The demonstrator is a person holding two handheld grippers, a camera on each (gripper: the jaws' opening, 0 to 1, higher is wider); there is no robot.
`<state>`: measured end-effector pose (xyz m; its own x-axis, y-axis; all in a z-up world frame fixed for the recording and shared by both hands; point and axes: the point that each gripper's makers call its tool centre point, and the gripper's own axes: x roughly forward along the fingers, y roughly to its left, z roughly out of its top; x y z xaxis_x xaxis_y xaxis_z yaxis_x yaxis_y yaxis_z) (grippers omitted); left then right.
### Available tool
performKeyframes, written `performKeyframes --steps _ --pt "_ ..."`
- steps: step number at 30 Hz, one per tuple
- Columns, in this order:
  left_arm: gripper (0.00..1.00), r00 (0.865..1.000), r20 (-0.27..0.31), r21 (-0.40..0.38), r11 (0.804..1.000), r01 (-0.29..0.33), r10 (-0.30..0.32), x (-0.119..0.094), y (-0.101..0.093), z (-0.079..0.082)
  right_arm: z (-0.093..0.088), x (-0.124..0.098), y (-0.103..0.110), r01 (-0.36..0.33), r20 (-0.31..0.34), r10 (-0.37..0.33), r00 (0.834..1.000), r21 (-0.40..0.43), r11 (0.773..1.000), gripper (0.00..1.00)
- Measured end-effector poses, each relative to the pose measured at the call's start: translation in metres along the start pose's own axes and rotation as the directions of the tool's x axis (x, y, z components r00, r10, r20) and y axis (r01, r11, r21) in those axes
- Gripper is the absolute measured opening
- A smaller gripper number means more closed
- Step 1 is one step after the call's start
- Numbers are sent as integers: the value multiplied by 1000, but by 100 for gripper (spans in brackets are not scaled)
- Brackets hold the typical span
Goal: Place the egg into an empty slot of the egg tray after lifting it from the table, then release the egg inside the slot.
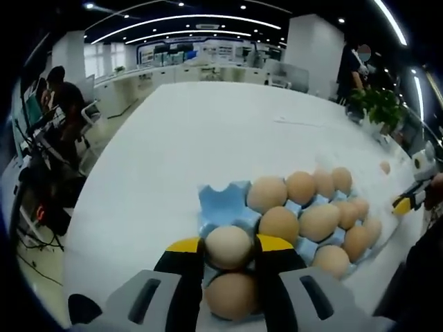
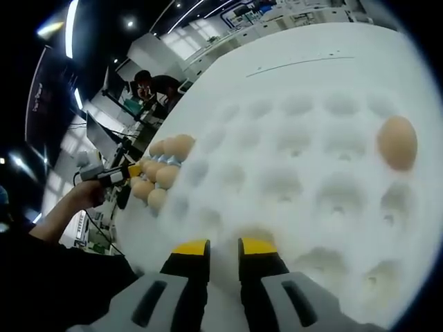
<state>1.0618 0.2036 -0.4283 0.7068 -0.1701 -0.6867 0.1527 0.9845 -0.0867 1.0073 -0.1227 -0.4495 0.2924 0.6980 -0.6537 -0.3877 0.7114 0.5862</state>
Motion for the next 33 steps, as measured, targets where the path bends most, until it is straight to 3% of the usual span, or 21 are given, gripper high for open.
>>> performKeyframes --steps 7,12,14,18,24,33 --pt "35 1000 14 6 1000 7 -7 -10 -5 -3 0 0 0 -3 2 3 1000 3 1000 16" --pt "50 999 26 36 999 34 -35 -16 -15 2 0 0 0 -6 1 6 1000 4 1000 16" --pt "51 998 39 36 998 47 -49 -18 -20 7 0 0 0 -8 1 8 1000 6 1000 16" --pt "51 993 84 30 997 77 -80 -21 -35 23 1 1 0 -8 4 8 1000 2 1000 16" --pt "51 984 83 125 981 149 -160 -20 -74 35 1 1 -1 -11 10 11 1000 0 1000 16" --pt "53 975 39 244 948 204 -220 -8 -112 31 2 1 0 -14 16 15 1000 -6 1000 16"
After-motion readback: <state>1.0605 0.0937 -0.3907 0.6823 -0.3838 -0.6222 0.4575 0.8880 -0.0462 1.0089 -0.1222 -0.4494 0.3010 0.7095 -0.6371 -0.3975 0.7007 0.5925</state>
